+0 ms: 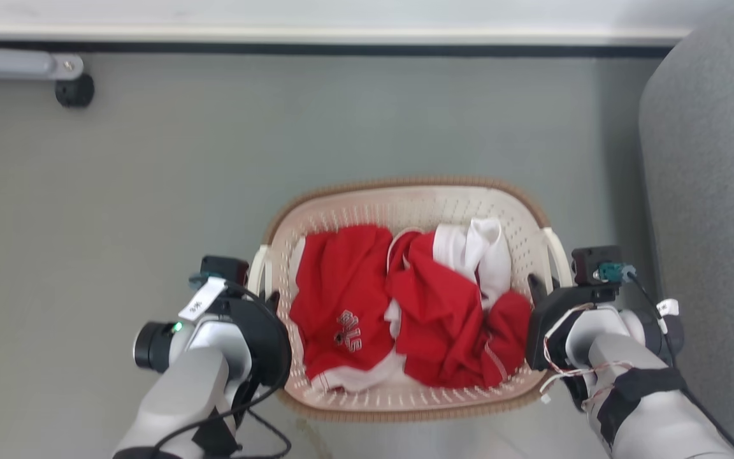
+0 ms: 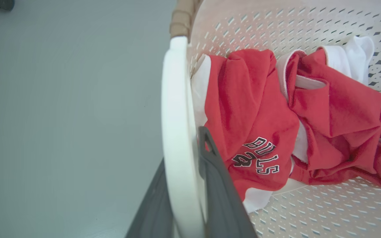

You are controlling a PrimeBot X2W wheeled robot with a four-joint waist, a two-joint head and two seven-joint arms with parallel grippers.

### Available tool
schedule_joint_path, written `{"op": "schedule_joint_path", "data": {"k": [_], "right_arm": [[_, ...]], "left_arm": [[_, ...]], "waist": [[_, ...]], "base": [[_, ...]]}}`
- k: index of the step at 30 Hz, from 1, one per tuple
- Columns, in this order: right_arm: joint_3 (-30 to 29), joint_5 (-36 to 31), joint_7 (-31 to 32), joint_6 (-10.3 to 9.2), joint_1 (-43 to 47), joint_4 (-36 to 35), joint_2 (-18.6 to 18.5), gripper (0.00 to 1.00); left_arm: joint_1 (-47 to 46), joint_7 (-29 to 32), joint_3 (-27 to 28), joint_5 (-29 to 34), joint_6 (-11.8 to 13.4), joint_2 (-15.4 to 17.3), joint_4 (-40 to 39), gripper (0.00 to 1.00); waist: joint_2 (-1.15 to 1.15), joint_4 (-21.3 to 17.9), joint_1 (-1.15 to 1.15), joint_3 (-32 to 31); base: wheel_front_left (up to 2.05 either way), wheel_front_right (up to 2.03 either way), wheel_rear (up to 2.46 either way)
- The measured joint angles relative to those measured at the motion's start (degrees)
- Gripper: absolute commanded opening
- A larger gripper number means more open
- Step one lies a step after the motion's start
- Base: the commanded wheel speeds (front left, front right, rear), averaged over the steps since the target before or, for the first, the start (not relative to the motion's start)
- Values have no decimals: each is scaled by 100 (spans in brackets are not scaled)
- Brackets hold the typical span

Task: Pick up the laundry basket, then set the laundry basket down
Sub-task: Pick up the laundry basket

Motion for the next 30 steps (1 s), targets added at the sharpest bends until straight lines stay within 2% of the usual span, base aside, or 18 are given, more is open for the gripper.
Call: {"op": "schedule_joint_path", "data": {"k": [30], "right_arm": [[73,244,1020,51,586,153,140,0]], "left_arm": [[693,913,-120,-101,-143,52,96,0]], "waist": [[0,-103,1,-1332]], "base": [[0,0,0]]}}
